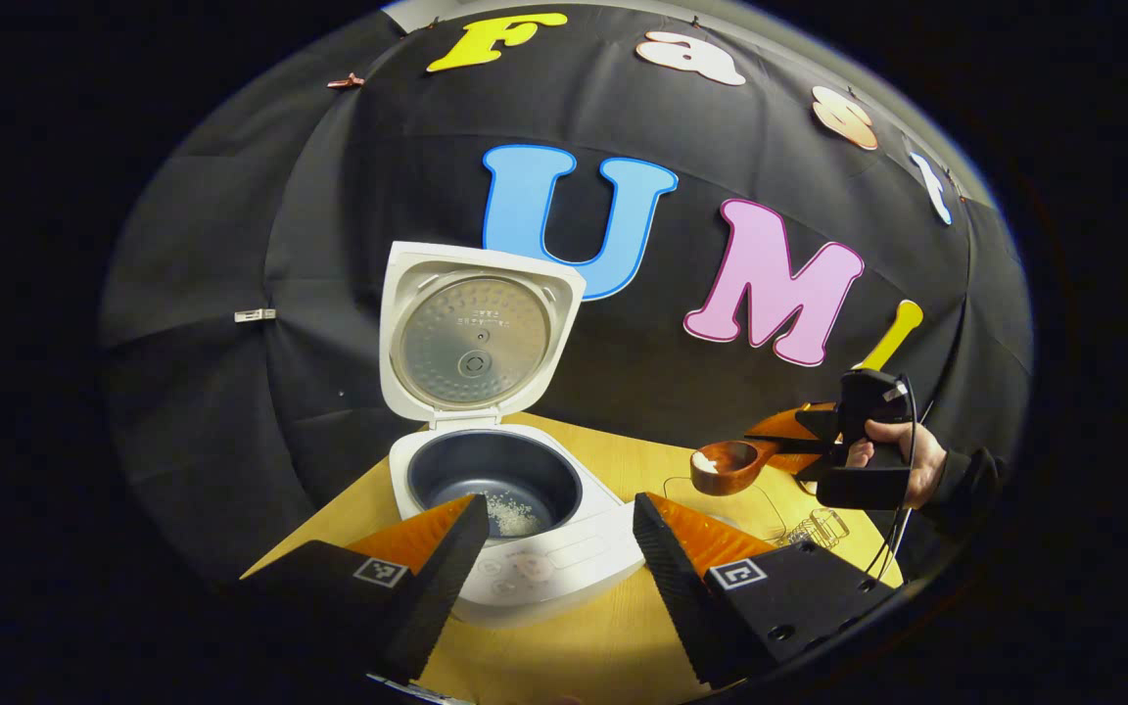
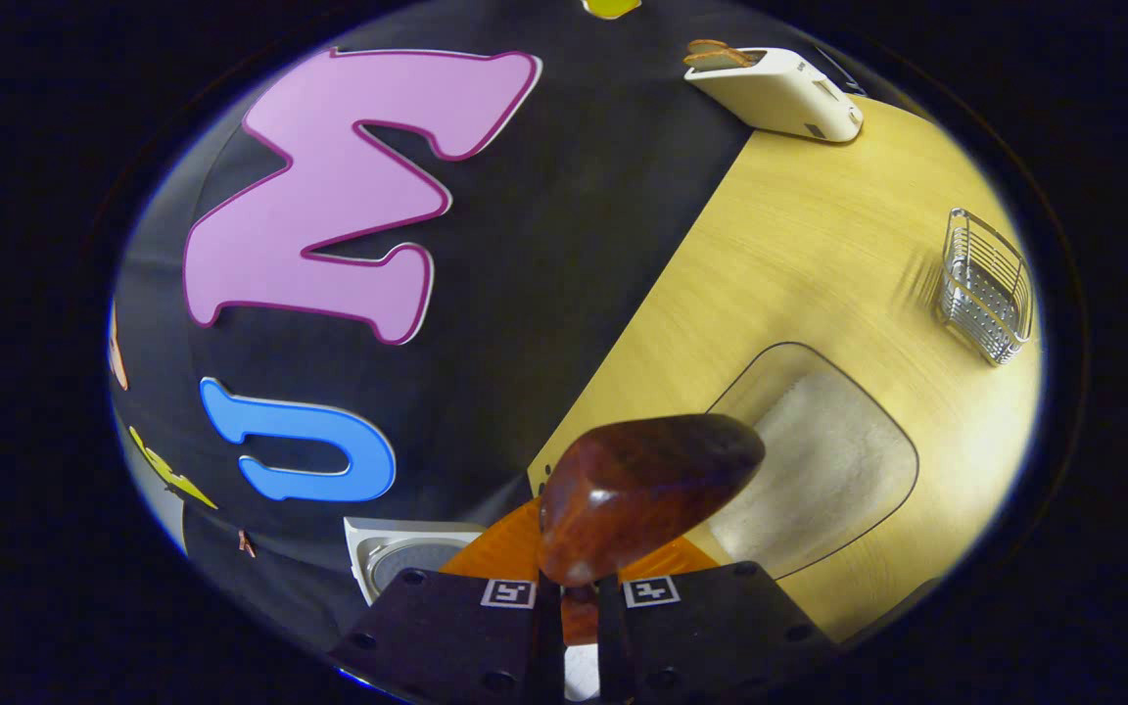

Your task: Close the left gripper, press the button to open the rice cooker; take a wooden spoon from the chopstick holder with the right hand, scoop a spoonful of rice and pour it into the rice cooker, then put the wooden spoon back into the chopstick holder.

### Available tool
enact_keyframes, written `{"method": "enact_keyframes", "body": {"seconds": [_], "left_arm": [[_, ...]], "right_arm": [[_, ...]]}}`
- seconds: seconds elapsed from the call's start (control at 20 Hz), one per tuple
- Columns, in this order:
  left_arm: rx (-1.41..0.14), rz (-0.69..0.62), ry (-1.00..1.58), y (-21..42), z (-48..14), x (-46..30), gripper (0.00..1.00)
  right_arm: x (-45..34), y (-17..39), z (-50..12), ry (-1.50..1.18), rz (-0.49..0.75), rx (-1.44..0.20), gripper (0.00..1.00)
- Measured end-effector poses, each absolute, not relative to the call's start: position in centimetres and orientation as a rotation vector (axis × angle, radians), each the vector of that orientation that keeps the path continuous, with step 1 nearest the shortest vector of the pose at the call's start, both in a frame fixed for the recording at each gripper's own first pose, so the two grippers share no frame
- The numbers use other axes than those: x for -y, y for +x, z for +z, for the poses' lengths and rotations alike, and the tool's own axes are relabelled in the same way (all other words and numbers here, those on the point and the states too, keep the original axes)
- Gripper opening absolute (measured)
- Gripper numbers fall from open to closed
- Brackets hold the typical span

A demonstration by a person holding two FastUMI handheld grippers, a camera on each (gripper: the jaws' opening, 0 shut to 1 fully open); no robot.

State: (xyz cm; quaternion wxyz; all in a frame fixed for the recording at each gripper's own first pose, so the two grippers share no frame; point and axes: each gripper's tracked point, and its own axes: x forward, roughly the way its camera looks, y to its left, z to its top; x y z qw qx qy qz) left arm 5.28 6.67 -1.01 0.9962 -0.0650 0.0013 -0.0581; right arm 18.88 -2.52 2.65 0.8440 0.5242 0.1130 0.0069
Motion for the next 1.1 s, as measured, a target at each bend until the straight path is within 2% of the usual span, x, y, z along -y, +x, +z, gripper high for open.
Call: {"method": "enact_keyframes", "body": {"seconds": [0.1, 0.15, 0.6, 0.8, 1.1], "left_arm": [[0.002, -0.100, -0.141, 4.9, -1.0, -7.6, 0.92], [0.004, -0.088, -0.146, 4.6, -1.2, -8.2, 0.96], [0.014, 0.062, -0.196, 1.8, -1.3, -15.0, 0.96], [0.014, 0.107, -0.217, 1.8, -1.7, -17.4, 0.96], [0.007, 0.148, -0.236, 1.8, -2.6, -20.0, 0.96]], "right_arm": [[0.1, 19.2, 3.7, 1.127, 0.065, -0.256, 0.18], [-1.3, 19.2, 4.2, 1.128, 0.090, -0.261, 0.18], [-13.6, 22.4, 6.6, 1.005, 0.273, -0.314, 0.18], [-17.7, 23.8, 6.0, 0.903, 0.306, -0.331, 0.17], [-22.0, 26.4, 4.8, 0.602, 0.320, -0.292, 0.18]]}}
